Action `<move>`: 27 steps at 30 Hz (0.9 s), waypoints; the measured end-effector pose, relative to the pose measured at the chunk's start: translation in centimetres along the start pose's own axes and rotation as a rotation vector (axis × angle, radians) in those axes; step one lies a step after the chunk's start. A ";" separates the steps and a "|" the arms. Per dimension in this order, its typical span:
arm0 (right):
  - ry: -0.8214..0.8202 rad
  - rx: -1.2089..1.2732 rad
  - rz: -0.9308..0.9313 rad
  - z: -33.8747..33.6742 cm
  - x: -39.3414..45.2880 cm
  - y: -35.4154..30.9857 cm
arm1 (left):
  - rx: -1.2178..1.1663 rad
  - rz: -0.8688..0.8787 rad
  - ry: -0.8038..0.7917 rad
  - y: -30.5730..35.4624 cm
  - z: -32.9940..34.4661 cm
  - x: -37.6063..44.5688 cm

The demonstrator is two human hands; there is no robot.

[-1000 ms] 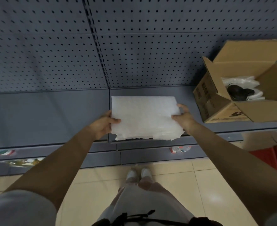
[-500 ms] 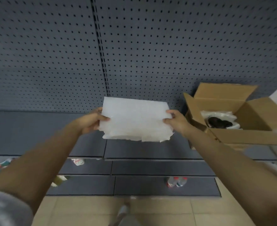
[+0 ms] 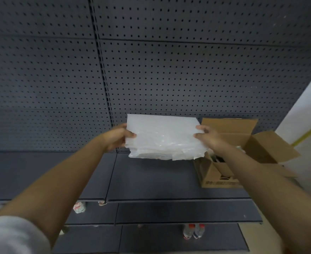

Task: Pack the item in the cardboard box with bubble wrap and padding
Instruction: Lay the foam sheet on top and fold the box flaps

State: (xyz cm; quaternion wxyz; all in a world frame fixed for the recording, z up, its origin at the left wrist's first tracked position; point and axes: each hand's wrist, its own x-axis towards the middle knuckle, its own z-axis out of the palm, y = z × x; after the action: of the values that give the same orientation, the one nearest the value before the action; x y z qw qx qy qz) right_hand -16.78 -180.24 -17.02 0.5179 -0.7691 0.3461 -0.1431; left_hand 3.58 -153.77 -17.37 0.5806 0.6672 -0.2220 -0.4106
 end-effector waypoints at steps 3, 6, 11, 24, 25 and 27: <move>0.036 -0.021 0.034 -2.9 0.0 0.6 | 0.025 0.002 -0.058 0.9 2.2 1.8; 0.092 -0.012 0.065 -6.3 0.0 1.0 | 0.055 0.007 -0.083 1.9 5.4 3.7; 0.186 0.031 0.117 -11.9 0.3 3.4 | 0.102 -0.006 -0.131 3.2 11.6 6.8; 0.124 0.087 0.208 -26.6 8.3 12.6 | 0.108 -0.101 -0.005 1.2 27.4 17.0; 0.104 0.100 0.218 -27.4 9.0 13.3 | 0.117 -0.102 0.024 1.1 28.3 17.7; 0.050 0.122 0.246 -28.6 10.2 14.7 | 0.140 -0.078 0.085 0.7 30.0 18.4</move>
State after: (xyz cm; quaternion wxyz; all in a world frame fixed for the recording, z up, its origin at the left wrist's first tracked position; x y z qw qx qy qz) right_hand -31.71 -210.42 -19.51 0.5684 -0.6841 0.4413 -0.1187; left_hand -10.08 -185.96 -21.67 0.5250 0.7310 -0.1993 -0.3876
